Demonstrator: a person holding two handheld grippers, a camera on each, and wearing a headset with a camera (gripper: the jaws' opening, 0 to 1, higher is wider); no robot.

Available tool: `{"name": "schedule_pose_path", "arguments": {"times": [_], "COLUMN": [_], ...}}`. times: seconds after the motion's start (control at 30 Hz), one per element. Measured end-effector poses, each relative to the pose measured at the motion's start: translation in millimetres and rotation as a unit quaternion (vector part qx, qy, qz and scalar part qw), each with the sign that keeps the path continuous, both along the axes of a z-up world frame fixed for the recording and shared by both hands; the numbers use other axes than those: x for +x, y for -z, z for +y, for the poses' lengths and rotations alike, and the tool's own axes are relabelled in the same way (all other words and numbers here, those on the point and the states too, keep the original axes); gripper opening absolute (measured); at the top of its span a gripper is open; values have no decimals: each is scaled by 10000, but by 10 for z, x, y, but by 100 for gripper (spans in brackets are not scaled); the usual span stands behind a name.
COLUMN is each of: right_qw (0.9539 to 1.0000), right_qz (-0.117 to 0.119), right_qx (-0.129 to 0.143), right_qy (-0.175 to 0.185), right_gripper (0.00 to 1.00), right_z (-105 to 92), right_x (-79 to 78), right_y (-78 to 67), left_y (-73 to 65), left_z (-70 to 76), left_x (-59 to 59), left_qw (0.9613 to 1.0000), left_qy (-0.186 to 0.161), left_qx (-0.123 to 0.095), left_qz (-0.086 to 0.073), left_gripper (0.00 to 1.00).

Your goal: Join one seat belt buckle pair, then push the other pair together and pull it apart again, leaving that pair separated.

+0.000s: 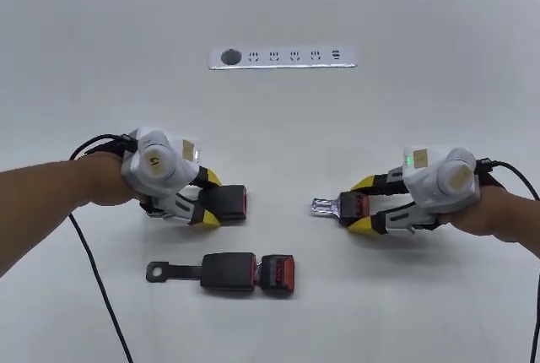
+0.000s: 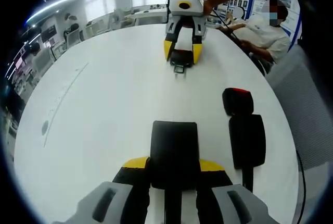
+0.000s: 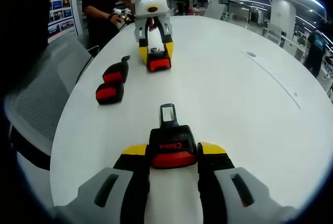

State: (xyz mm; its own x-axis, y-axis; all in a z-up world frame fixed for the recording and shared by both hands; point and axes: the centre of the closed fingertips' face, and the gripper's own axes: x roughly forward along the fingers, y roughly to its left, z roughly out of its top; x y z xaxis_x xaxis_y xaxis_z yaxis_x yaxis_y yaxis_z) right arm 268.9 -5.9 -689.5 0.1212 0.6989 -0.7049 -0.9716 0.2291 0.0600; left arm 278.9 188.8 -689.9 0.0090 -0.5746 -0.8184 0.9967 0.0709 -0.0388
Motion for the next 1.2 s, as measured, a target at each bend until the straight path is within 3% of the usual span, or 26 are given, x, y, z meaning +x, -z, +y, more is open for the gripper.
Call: {"name": "schedule_pose_path", "arguments": {"times": [0.6, 0.73, 0.8, 0.83, 0.9, 0.97, 1.1, 1.2], "right_qw": [9999, 9994, 9988, 9977, 9975, 9962, 9921, 9858], "right_qz": [-37, -84, -31, 5, -20, -59, -210, -387], "right_qx": [-132, -274, -309, -319, -314, -230, -86, 31], "right_qy": [61, 171, 365, 591, 630, 842, 1231, 1635], "right_gripper": [35, 36, 36, 37, 43, 48, 59, 67], "right_z": [-94, -73, -67, -78, -72, -55, -59, -79], "right_x": [14, 4, 13, 37, 48, 61, 141, 216], "right_y": [9, 18, 20, 26, 22, -17, -79, -172], "left_y": [-7, -3, -10, -10, 75, 14, -120, -174], "left_z": [-23, -29, -50, -46, -22, -16, -3, 3], "left_x": [-8, 13, 22, 20, 38, 45, 47, 74], "left_qw": [10000, 9996, 9981, 9974, 9964, 9960, 9927, 9880], "left_qy": [-69, -248, -589, -683, -812, -871, -1185, -1513], "left_qx": [57, 121, 94, 99, 103, 77, -117, -271], "left_qz": [9, 18, 156, 200, 211, 180, 217, 180], "left_gripper": [35, 36, 37, 40, 53, 67, 69, 76]}}
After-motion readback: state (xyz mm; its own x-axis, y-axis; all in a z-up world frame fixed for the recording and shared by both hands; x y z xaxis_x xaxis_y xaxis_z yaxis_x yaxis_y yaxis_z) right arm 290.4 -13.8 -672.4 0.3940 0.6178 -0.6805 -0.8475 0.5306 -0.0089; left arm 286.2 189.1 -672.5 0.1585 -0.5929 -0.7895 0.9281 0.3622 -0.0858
